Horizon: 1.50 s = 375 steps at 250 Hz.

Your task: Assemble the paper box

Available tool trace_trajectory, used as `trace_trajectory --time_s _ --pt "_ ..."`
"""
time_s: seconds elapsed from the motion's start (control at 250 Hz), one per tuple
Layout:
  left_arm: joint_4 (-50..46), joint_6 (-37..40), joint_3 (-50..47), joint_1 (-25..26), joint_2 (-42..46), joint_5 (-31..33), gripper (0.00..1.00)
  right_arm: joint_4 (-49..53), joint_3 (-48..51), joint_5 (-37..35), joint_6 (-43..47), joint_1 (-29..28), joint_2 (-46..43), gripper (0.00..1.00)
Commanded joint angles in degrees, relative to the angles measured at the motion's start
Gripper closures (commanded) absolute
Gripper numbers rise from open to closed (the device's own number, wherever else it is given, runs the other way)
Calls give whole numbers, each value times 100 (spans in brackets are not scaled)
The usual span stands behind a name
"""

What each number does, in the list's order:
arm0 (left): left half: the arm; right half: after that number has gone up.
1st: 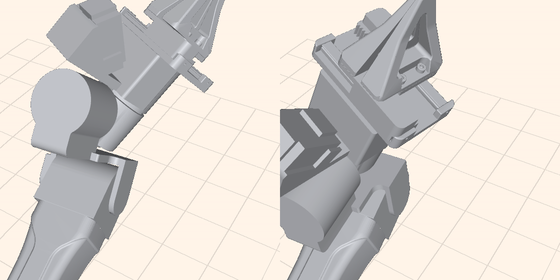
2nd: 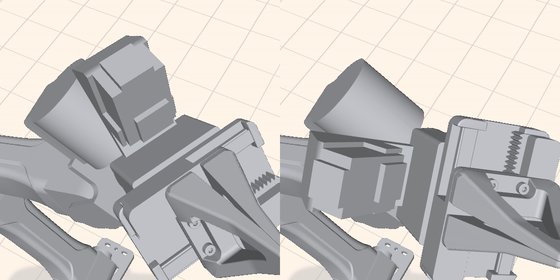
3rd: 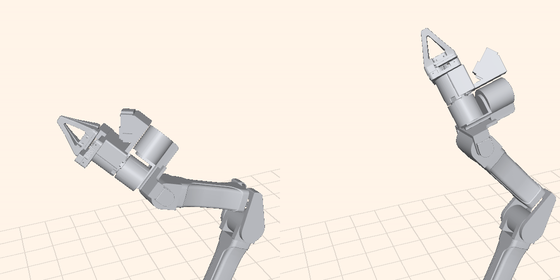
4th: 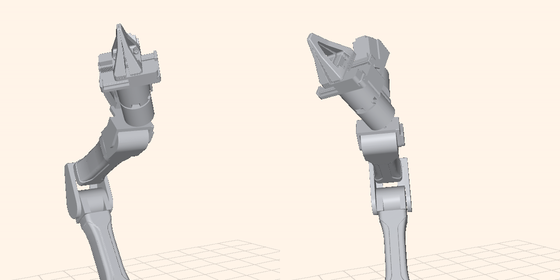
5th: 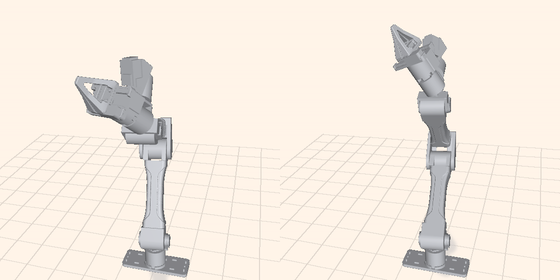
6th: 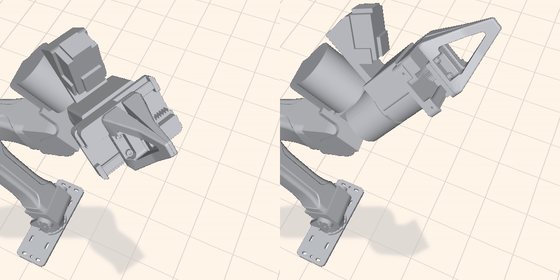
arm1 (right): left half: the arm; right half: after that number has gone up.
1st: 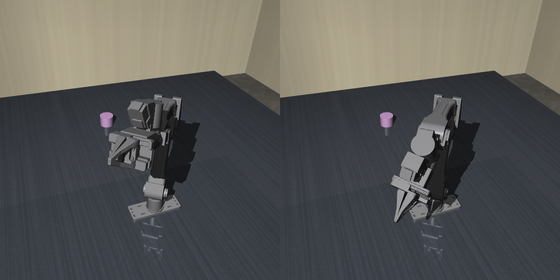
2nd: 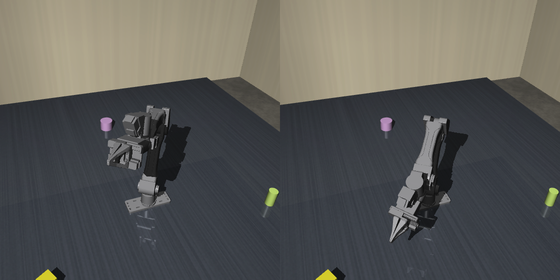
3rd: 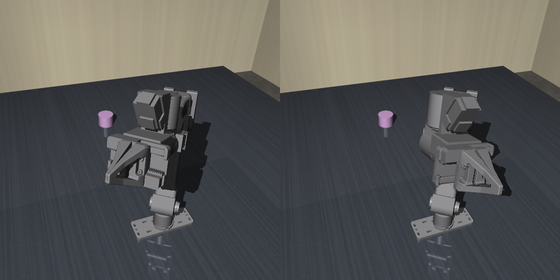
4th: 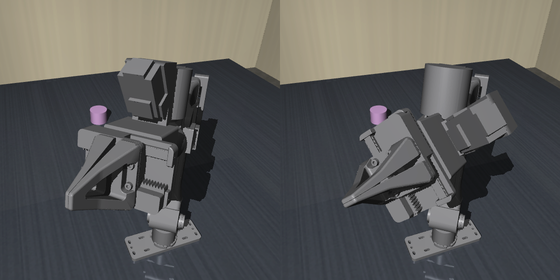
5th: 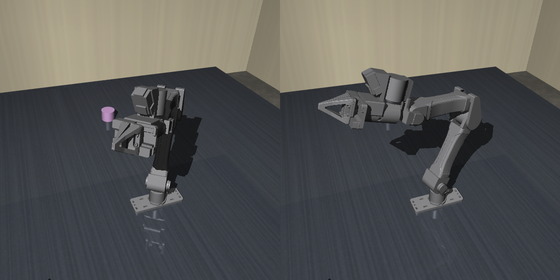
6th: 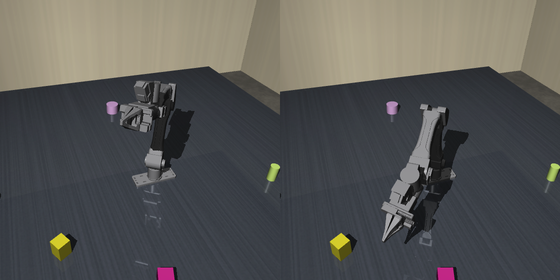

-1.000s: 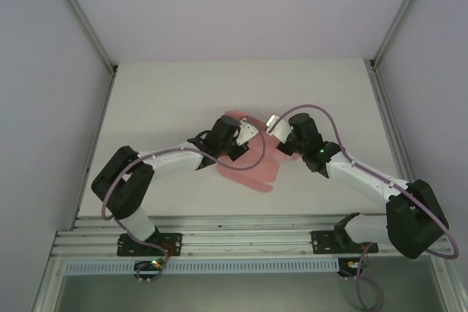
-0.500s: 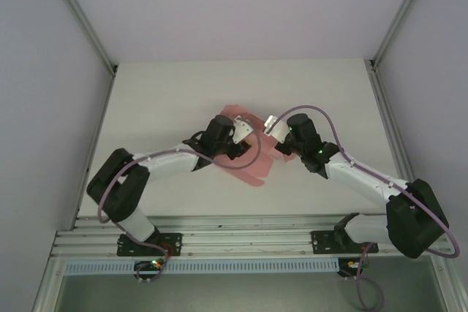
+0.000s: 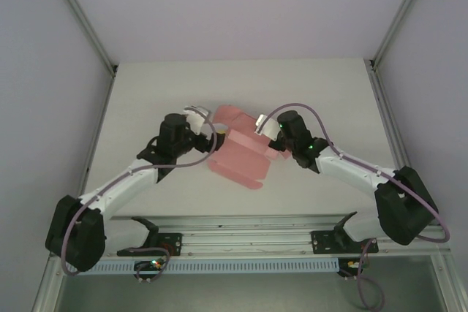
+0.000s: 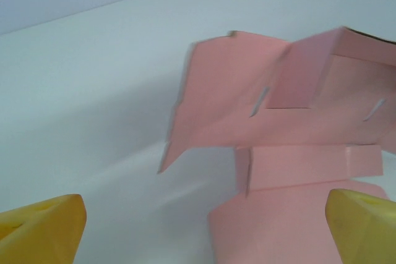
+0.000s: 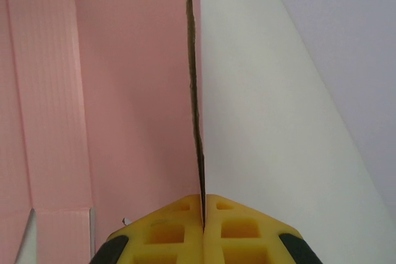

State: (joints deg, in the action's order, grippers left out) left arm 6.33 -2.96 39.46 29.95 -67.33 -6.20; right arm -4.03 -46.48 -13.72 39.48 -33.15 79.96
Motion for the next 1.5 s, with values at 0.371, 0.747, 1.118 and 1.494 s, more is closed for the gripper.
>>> trace_trajectory --time_s 0.371,0.747,1.118,1.494 --pt "-1237 -1559 -101 -1515 583 129 0 -2889 -144 -1942 2385 -683 1611 100" --pt "-1703 -2230 313 -2316 -236 -55 0 -4309 217 -1809 3130 -913 1944 100" --pt "-1201 -2402 1017 -2649 -1609 -674 0 -4503 173 -1637 3281 -895 2489 100" --pt "-1080 -2254 1376 -2631 -2358 -1020 0 -4997 187 -1672 3309 -860 3058 100"
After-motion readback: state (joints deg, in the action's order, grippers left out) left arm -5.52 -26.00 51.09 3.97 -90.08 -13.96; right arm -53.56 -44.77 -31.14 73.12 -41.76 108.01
